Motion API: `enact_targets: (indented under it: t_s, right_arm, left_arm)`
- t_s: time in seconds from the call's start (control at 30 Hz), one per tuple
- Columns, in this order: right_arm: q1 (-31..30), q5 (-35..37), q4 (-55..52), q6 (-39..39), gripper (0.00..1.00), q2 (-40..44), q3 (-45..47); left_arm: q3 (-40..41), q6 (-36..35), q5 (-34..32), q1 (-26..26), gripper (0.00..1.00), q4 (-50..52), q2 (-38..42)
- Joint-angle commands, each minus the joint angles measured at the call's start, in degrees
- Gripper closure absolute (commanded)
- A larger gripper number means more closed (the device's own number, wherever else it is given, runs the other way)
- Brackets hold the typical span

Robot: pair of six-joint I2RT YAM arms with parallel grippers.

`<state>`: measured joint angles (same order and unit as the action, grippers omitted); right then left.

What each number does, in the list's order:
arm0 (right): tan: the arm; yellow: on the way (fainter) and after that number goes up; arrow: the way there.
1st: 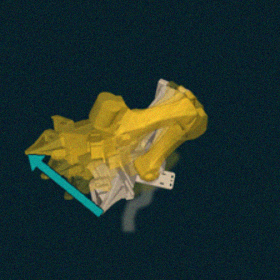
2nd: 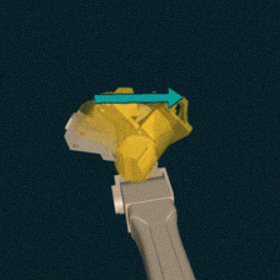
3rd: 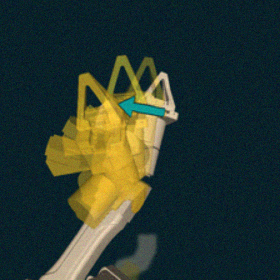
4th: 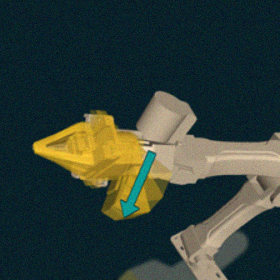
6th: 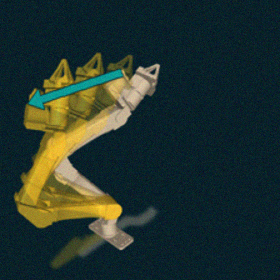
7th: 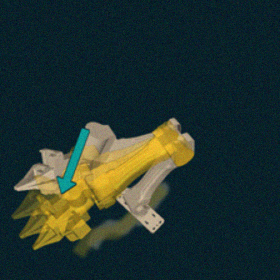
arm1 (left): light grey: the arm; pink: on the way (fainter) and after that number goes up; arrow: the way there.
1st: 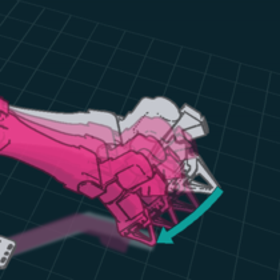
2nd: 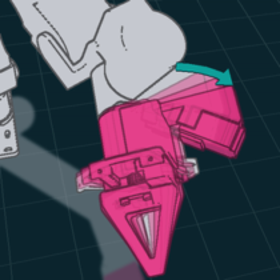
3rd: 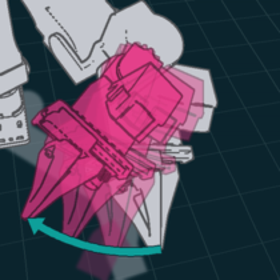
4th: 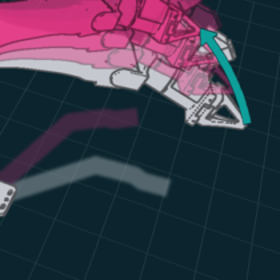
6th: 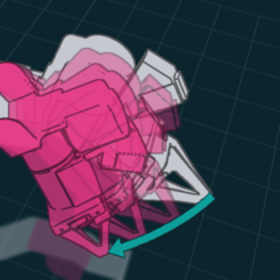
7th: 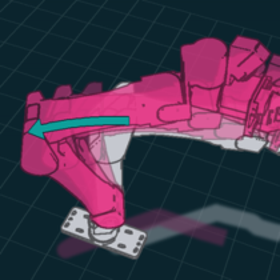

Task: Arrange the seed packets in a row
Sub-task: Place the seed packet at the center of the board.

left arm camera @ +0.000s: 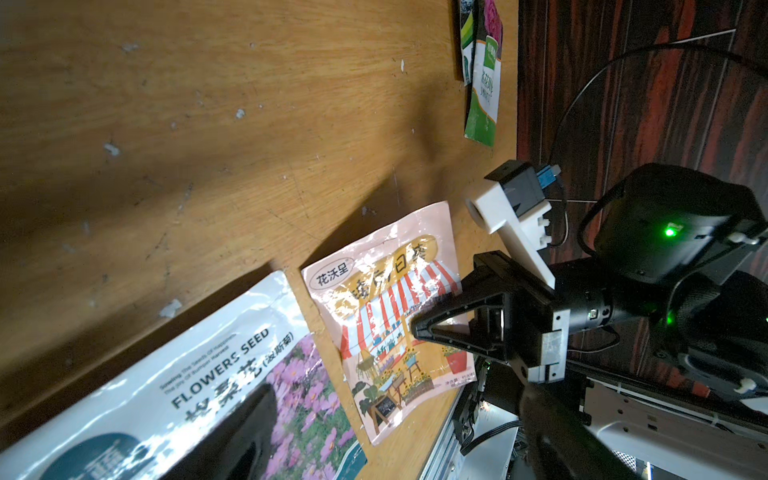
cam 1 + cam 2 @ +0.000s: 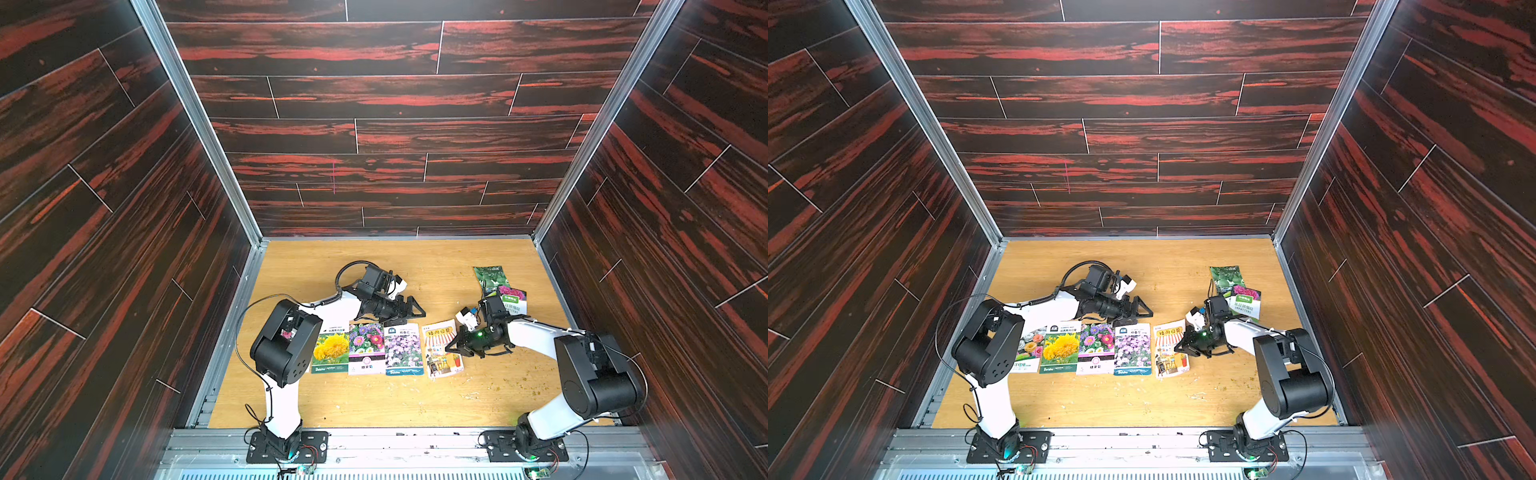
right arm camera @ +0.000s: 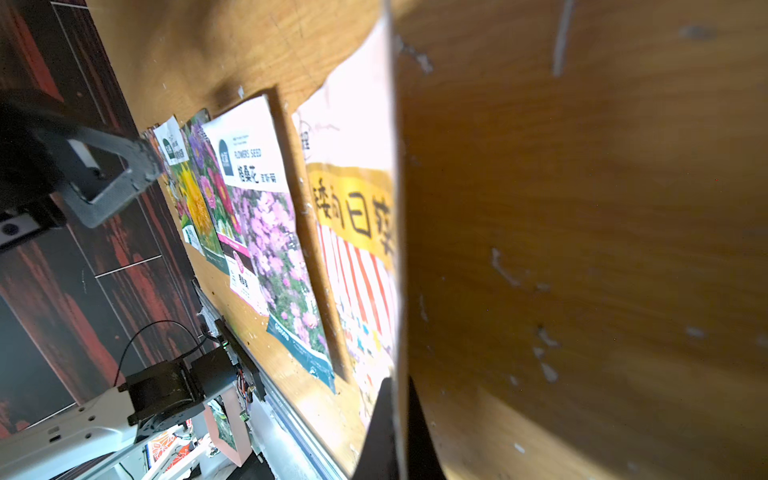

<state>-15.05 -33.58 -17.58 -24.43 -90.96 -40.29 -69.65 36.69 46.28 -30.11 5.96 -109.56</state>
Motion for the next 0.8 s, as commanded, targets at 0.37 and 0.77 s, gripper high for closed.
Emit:
enact_targets:
  t_s: [0.37, 0.77]
  right_arm:
    - [-1.9, 0.5, 0.2, -1.4, 1.0, -1.7, -2.4]
    - [-2.6, 4.0, -1.8, -2.4, 0.7, 0.0, -1.7]
  left_arm:
    - [-1.4, -0.6, -0.2, 0.0, 0.08, 1.4, 1.6]
    - [-1.0, -0.6, -0.3, -0.1, 0.08, 1.4, 1.8]
